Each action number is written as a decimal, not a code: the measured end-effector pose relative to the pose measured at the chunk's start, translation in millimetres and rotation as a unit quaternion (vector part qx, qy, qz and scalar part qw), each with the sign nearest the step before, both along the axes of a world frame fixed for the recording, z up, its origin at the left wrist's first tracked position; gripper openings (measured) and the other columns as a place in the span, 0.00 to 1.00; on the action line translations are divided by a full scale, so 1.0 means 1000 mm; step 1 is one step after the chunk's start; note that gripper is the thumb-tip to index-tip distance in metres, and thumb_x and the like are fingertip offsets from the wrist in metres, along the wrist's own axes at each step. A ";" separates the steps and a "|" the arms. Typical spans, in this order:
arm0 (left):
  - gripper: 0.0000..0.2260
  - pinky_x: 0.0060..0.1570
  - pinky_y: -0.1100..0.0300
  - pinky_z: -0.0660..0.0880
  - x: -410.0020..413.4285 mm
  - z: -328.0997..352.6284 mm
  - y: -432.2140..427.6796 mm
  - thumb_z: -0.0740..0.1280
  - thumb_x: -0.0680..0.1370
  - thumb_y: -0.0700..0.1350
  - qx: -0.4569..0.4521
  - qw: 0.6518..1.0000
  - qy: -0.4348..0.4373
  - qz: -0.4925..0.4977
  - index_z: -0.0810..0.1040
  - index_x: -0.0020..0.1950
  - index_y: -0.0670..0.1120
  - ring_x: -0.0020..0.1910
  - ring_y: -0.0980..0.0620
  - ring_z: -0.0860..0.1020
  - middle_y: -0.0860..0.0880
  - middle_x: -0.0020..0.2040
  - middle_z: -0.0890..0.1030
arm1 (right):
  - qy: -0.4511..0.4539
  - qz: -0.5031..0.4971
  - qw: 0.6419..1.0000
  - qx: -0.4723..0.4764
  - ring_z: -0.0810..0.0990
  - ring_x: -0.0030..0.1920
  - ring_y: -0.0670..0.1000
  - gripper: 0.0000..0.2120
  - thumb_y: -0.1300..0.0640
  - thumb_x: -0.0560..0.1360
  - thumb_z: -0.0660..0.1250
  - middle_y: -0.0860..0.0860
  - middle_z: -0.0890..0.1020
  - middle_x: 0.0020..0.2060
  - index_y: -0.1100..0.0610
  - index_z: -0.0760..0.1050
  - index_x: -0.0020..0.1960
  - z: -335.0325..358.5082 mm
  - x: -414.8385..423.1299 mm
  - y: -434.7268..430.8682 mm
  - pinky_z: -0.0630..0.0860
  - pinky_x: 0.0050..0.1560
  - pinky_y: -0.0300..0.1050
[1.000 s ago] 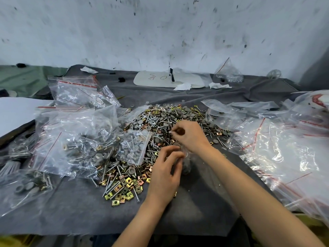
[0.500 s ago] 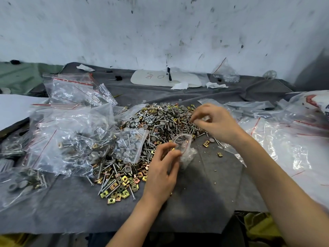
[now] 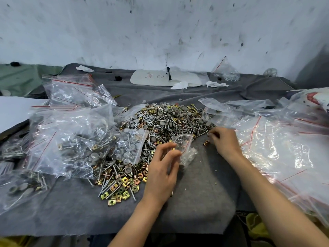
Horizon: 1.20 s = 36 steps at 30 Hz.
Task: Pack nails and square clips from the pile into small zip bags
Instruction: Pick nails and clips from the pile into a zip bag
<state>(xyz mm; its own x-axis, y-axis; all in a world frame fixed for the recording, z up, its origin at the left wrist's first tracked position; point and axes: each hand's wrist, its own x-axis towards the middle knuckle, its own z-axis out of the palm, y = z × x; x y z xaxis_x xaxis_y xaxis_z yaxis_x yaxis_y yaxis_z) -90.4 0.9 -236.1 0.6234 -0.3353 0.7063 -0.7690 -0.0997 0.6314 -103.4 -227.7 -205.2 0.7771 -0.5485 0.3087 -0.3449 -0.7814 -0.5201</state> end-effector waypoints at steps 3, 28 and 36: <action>0.06 0.58 0.71 0.68 0.000 0.000 -0.001 0.63 0.78 0.44 -0.003 1.000 -0.003 -0.002 0.78 0.50 0.45 0.58 0.62 0.73 0.48 0.57 0.75 | -0.172 0.101 0.974 0.108 0.79 0.42 0.43 0.05 0.59 0.75 0.69 0.47 0.83 0.43 0.54 0.81 0.50 0.035 -0.013 0.030 0.73 0.46 0.34; 0.07 0.52 0.62 0.76 0.018 0.120 0.011 0.64 0.76 0.40 -0.004 0.994 -0.110 0.024 0.80 0.50 0.42 0.52 0.55 0.77 0.48 0.54 0.76 | -0.233 0.007 0.954 0.190 0.79 0.47 0.49 0.07 0.61 0.79 0.62 0.52 0.81 0.49 0.56 0.78 0.54 -0.026 -0.032 0.052 0.75 0.48 0.39; 0.05 0.48 0.63 0.76 0.023 0.121 0.033 0.65 0.76 0.37 0.023 0.991 -0.127 0.018 0.80 0.48 0.40 0.47 0.56 0.78 0.49 0.47 0.80 | -0.112 0.056 0.988 0.089 0.78 0.49 0.54 0.06 0.64 0.75 0.67 0.51 0.80 0.46 0.58 0.80 0.50 -0.030 -0.028 0.053 0.75 0.53 0.50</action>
